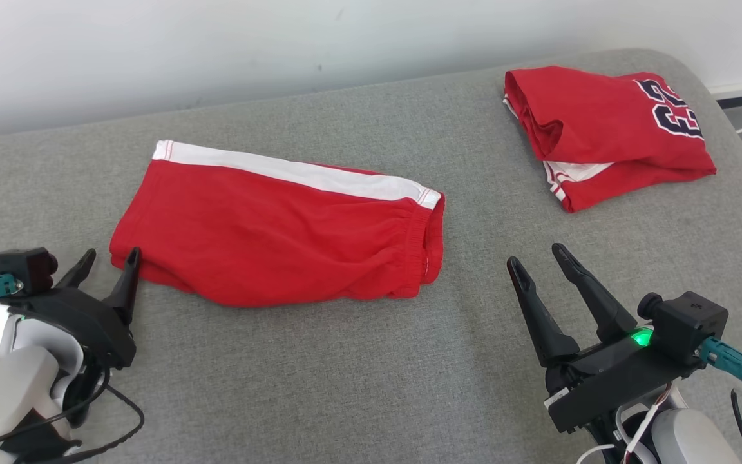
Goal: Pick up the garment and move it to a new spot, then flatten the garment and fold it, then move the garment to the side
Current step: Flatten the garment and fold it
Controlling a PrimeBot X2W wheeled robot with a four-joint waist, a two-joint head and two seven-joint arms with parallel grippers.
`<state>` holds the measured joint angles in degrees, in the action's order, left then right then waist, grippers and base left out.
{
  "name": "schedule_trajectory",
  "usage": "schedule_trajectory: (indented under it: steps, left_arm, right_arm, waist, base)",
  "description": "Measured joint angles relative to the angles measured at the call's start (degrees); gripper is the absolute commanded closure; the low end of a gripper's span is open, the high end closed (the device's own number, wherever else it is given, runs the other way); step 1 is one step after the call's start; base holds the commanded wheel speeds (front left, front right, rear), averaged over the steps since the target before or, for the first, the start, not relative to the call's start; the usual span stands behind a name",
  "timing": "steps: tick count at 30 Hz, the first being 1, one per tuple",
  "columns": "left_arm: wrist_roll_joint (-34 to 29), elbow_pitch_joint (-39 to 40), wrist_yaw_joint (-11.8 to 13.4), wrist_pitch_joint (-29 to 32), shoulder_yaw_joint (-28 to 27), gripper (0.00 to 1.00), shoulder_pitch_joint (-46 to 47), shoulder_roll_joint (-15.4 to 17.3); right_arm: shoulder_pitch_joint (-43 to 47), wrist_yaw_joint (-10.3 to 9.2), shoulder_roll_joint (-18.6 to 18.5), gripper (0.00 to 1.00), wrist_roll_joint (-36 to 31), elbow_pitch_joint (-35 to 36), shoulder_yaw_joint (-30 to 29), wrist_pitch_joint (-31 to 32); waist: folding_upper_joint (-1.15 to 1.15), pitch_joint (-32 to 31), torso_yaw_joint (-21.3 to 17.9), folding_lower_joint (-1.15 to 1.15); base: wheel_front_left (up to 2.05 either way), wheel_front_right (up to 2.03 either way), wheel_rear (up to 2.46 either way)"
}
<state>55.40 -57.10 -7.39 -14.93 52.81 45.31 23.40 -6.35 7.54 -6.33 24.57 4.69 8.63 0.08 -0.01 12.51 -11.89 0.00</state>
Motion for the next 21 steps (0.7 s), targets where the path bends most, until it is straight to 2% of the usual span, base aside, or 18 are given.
schedule_trajectory:
  steps: [10, 11, 12, 13, 21]
  left_arm:
    - [3.2, -1.4, 0.0, 0.2, 2.3, 0.0, 0.0, -0.5]
    - [3.5, -1.5, 0.0, 0.3, 2.5, 0.15, 0.0, -0.5]
    - [4.0, -1.4, 0.0, 0.6, 2.7, 0.51, 0.0, -0.5]
    - [4.2, -1.4, 0.0, 0.7, 3.0, 1.0, 0.0, -0.6]
    - [4.9, -0.4, 0.0, 0.3, 5.1, 1.0, 0.2, -0.8]
  right_arm:
    - [-0.1, 0.0, 0.0, 0.0, -0.5, 0.5, -0.1, 0.4]
    - [-0.1, 0.0, 0.0, 0.0, -0.5, 0.5, -0.2, 0.4]
    - [-0.1, 0.0, 0.0, 0.0, -0.5, 0.5, -0.3, 0.4]
    - [0.0, 0.0, 0.0, 0.0, -0.5, 0.5, -0.3, 0.4]
    - [0.0, 0.01, 0.3, 0.0, -0.9, 0.2, -0.2, 0.4]
  waist:
    - [0.0, 1.1, -1.0, 0.0]
    - [0.01, 1.2, -1.0, 0.01]
    - [0.0, 1.2, -0.9, 0.0]
    - [0.0, 1.2, -0.9, 0.0]
    - [0.0, 0.2, 0.1, 0.0]
  base:
    - [0.0, 0.0, 0.0]
    - [0.0, 0.0, 0.0]
    - [0.0, 0.0, 0.0]
    - [0.0, 0.0, 0.0]
    - [0.0, 0.0, 0.0]
